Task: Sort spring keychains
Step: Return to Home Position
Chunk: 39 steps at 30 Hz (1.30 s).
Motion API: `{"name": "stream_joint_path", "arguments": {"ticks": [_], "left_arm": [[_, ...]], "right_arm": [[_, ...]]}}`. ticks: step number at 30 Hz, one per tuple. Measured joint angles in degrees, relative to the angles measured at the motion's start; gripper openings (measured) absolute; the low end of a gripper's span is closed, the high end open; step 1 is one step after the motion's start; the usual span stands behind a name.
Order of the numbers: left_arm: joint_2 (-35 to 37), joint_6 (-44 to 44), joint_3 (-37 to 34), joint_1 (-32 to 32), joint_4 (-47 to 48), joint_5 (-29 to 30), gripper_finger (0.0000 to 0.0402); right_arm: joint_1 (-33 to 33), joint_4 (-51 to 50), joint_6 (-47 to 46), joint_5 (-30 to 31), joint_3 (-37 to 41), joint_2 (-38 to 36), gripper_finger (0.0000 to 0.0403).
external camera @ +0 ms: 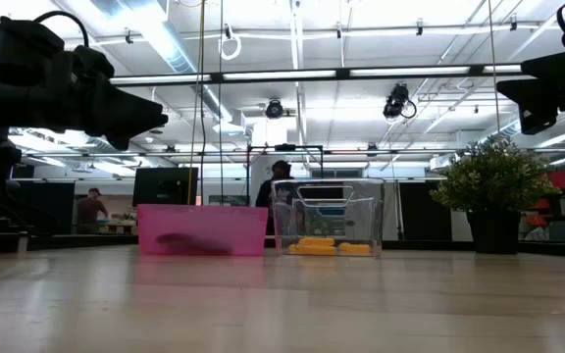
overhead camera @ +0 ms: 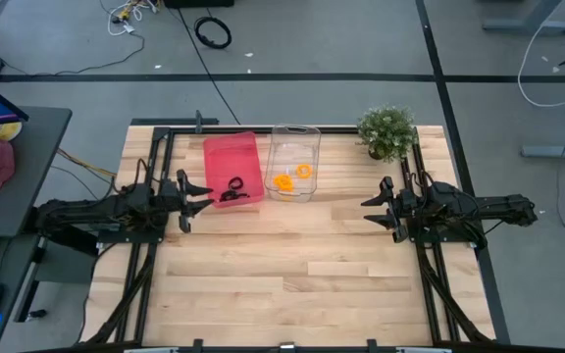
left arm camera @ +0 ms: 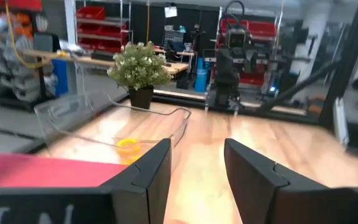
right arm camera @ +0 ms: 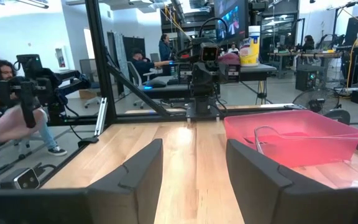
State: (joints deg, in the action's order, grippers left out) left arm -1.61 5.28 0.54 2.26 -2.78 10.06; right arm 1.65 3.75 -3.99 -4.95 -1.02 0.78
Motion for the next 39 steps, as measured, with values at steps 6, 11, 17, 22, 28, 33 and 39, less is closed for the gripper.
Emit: {"name": "stream_joint_path", "arguments": {"ticks": [6,11,17,22,28,33,39], "left_arm": [[0.0,9.38,-0.02,0.0,-0.13,0.15,0.0154],[0.0,10.62,-0.02,0.0,-0.13,0.2,0.0154],[0.0,10.62,-0.02,0.0,-0.13,0.2,0.0154],[0.0,10.62,-0.04,0.0,-0.14,0.2,0.0154],[0.0,10.62,-0.04,0.0,-0.16,0.2,0.0154],[0.0,10.64,-0.04,0.01,-0.16,0.2,0.0154],[0.0,10.64,-0.04,0.0,-0.13,0.2,0.0154]], "right_arm": [[-0.01,0.02,0.0,0.0,0.0,-0.01,0.018],[0.0,0.02,0.0,0.0,0.0,0.0,0.018],[0.0,0.02,0.01,0.0,-0.01,-0.01,0.018],[0.0,0.02,0.02,0.0,0.0,0.0,0.018],[-0.01,0.02,0.0,0.0,0.0,-0.01,0.018],[-0.01,0.02,0.0,0.0,0.0,0.0,0.018],[-0.02,0.02,0.0,0.0,0.0,0.0,0.018]]}}
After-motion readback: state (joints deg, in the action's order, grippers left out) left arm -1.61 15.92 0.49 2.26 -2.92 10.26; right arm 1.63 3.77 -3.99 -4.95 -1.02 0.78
